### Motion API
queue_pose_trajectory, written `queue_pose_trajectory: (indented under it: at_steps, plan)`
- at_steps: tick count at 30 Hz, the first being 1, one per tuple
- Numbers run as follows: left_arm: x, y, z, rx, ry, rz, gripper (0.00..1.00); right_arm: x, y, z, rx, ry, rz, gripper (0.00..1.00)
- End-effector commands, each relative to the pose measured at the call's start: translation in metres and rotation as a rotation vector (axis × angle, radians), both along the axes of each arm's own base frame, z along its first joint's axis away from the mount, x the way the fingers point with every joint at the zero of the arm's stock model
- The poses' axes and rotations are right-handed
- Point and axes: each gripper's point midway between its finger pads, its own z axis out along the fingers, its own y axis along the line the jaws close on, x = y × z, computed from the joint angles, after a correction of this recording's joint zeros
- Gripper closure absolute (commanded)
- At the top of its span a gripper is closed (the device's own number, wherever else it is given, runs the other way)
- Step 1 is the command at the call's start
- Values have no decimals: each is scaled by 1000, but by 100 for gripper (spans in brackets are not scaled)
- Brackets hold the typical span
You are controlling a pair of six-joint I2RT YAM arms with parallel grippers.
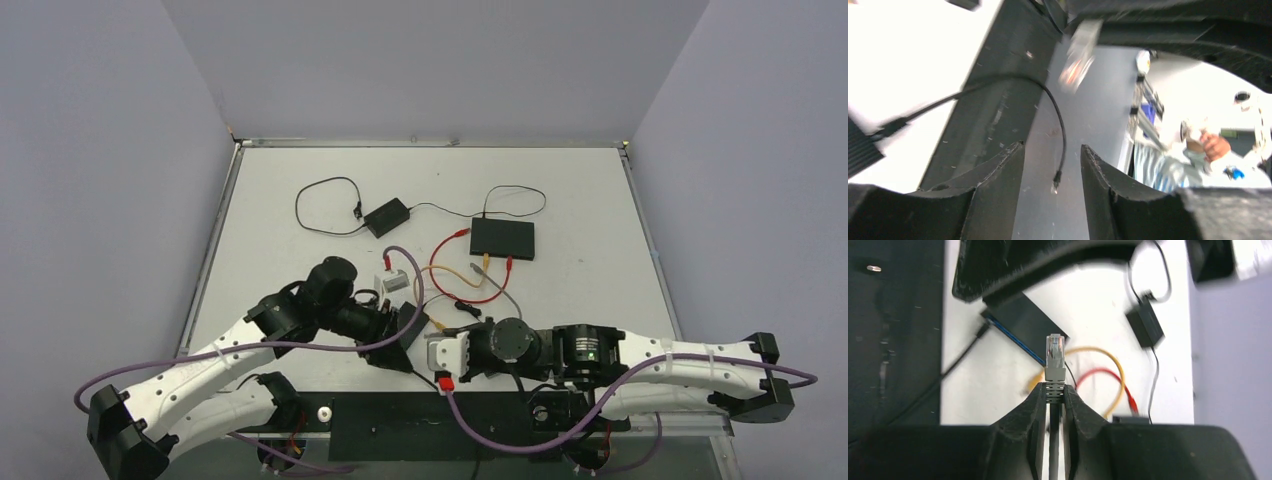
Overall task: Insert the plug into the switch port
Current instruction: Pick up the connector from the center of the board, then insert the connector into the switch port.
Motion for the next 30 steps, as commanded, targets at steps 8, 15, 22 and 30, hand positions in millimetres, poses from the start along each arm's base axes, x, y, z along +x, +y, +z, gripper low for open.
queue_pose_trajectory:
  at_steps: [8, 15, 22, 30]
  plan:
    - [103, 20, -1, 29, -116, 453, 50, 93, -131, 70, 120, -238, -714, 100]
    - [125, 16, -15, 46, -121, 529, 49, 101, -171, 98, 163, -309, -856, 100]
    - [138, 14, -39, 94, -97, 573, 49, 99, -153, 51, 51, -234, -784, 100]
    - [168, 28, -61, 171, -111, 734, 49, 87, -88, -29, -44, -6, -669, 100]
